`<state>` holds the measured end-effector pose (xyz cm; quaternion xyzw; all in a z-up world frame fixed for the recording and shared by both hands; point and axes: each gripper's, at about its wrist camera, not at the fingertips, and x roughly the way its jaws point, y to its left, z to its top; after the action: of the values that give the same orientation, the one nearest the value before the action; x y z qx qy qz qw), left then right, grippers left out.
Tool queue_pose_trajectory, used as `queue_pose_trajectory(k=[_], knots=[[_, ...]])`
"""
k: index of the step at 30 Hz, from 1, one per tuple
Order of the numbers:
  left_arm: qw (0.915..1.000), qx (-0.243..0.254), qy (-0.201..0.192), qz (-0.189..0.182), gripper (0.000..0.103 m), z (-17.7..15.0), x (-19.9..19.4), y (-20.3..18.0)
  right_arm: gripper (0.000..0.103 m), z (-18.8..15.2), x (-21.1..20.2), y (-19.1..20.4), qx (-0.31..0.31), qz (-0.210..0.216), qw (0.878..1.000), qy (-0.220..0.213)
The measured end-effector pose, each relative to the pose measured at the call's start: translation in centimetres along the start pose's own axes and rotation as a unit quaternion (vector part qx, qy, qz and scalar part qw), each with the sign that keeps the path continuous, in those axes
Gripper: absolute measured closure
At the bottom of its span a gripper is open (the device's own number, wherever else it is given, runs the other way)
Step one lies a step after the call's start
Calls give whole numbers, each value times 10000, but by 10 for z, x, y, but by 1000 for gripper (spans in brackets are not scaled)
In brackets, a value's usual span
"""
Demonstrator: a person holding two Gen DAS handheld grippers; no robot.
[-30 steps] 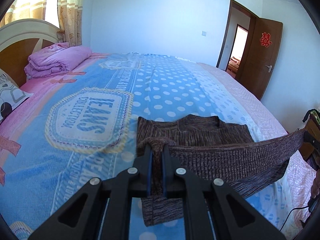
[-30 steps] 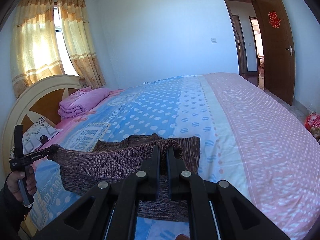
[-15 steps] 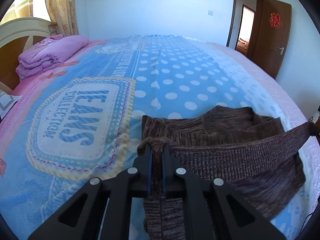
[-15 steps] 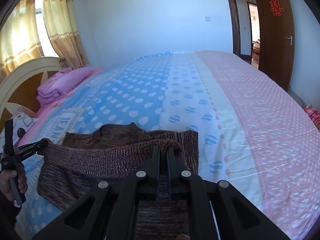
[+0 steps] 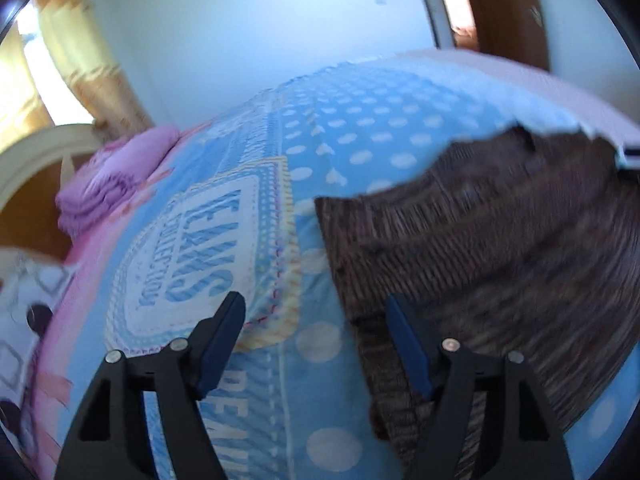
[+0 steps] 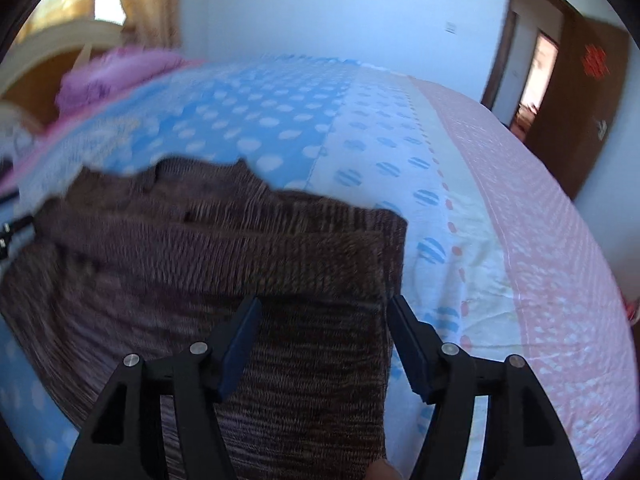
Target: Fold small clothes
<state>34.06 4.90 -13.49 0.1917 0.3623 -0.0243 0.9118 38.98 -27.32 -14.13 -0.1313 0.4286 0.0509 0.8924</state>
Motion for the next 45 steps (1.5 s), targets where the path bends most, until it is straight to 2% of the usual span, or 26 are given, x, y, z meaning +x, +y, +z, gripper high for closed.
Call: queue_pose_trajectory(k=[3, 4, 7, 9, 10, 14, 18, 21, 25, 28, 30, 31, 33, 35, 37, 39, 40, 41, 43, 45], knots=[[9987, 478, 49, 183, 26, 3, 13, -17, 37, 6, 14, 9, -340, -246, 9991, 82], [9974, 621, 59, 357, 26, 9, 21, -22, 37, 12, 18, 8, -361, -313, 9988, 72], [9970, 353, -33, 691, 26, 37, 35, -12, 37, 41, 23, -9, -117, -436, 9990, -45], [9956, 86, -151, 924, 25, 57, 38, 1, 37, 60, 21, -29, 296, -585, 9976, -233], [9950, -56, -162, 984, 21, 66, 40, 9, 37, 63, 20, -35, 433, -601, 9969, -250], [9935, -624, 54, 954, 5, 77, 47, 37, 37, 60, 19, -55, 769, -526, 9954, -242], [9932, -611, 123, 984, 5, 61, 48, 44, 37, 37, 17, -60, 789, -503, 9954, -227], [9943, -672, 248, 794, 4, 46, 50, 45, 37, 23, 10, -67, 1021, -10, 9945, -224], [9912, -1074, 463, 626, 0, 42, 58, 55, 37, 18, 11, -71, 1276, 460, 9905, -229], [9865, -1313, 733, 645, 0, 62, 77, 59, 37, 21, 17, -68, 1296, 499, 9902, -168], [9833, -1500, 970, 361, 0, 81, 89, 61, 37, 23, 18, -64, 1279, 568, 9900, -176], [9808, -1671, 969, 248, 0, 90, 91, 64, 37, 24, 19, -63, 1253, 591, 9901, -201], [9789, -1800, 908, 340, 0, 99, 92, 68, 38, 29, 20, -57, 1091, 573, 9920, -268], [9798, -1719, 916, 456, 0, 100, 95, 69, 55, 34, 26, -54, 1035, 556, 9929, -204], [9782, -1761, 921, 596, 0, 95, 96, 76, 61, 37, 35, -55, 1089, 641, 9919, -92], [9740, -1921, 928, 764, 0, 85, 94, 89, 62, 38, 43, -56, 1158, 718, 9907, -1], [9718, -1994, 931, 846, 0, 79, 92, 94, 77, 37, 47, -56, 1160, 725, 9906, 44], [9711, -2040, 913, 836, 0, 72, 89, 96, 102, 35, 48, -55, 1144, 732, 9907, 78], [9727, -2010, 922, 699, 0, 60, 82, 89, 101, 32, 49, -53, 1106, 757, 9909, 86], [9782, -1787, 905, 554, 0, 53, 76, 73, 102, 30, 41, -53, 1034, 636, 9926, -73]])
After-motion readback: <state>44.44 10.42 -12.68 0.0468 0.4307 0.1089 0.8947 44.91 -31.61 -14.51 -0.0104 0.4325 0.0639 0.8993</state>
